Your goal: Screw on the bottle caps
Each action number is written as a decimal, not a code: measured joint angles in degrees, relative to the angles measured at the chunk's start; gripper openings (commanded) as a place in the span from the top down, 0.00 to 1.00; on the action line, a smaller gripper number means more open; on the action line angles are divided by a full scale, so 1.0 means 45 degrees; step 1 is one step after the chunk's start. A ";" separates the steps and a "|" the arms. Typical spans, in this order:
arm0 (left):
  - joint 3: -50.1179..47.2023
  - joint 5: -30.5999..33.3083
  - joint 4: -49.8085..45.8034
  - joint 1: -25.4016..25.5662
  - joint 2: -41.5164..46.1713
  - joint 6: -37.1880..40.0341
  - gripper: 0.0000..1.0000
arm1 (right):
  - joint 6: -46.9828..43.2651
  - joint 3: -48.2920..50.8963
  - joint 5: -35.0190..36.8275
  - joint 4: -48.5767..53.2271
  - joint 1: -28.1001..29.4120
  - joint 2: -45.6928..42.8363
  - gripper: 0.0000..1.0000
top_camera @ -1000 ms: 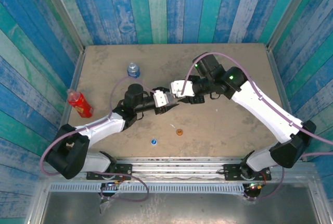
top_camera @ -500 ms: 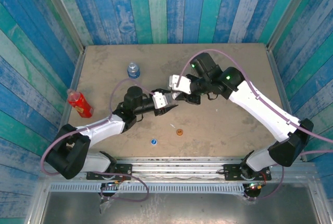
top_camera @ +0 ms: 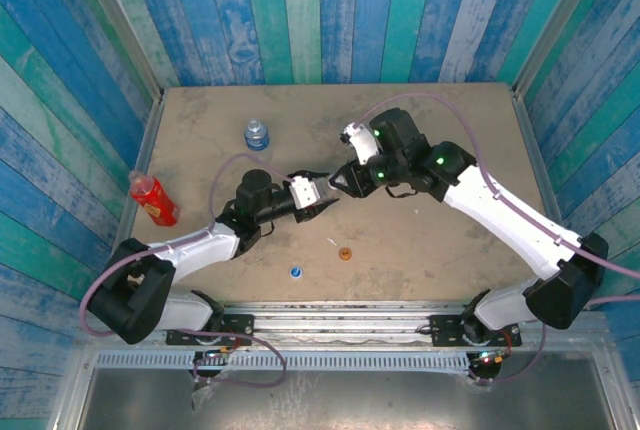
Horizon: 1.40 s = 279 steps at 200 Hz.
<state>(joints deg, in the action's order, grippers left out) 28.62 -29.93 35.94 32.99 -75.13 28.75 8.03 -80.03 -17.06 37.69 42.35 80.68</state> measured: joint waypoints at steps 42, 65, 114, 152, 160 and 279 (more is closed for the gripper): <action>0.0000 -0.0267 -0.0087 0.0000 0.0000 0.0461 0.38 | -0.6130 -0.0593 0.0228 0.1185 -0.0117 -0.0860 0.44; 0.0000 -0.0520 -0.0170 0.0000 0.0000 0.0675 0.38 | -0.9151 -0.1336 0.0461 0.2157 0.0097 -0.0729 0.46; 0.0000 -0.0899 -0.0393 0.0000 0.0423 0.0923 0.38 | -1.2342 -0.2497 0.1127 0.3725 0.0913 0.0398 0.51; 0.0000 -0.1010 -0.0413 0.0000 0.0423 0.0996 0.38 | -1.3022 -0.2633 0.0937 0.4051 0.0981 0.1117 0.58; 0.0000 -0.1020 -0.0427 0.0000 0.0423 0.1005 0.38 | -1.3051 -0.2676 0.0908 0.4119 0.0986 0.1248 0.60; 0.0000 -0.1156 -0.0539 0.0000 0.0427 0.0913 0.38 | -0.9258 -0.2414 0.0685 0.3691 0.1049 0.1214 0.96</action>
<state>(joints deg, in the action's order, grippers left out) 28.62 -35.14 33.52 32.99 -73.21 32.86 -33.63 -90.89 -13.98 54.30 47.07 86.15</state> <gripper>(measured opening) 0.622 0.304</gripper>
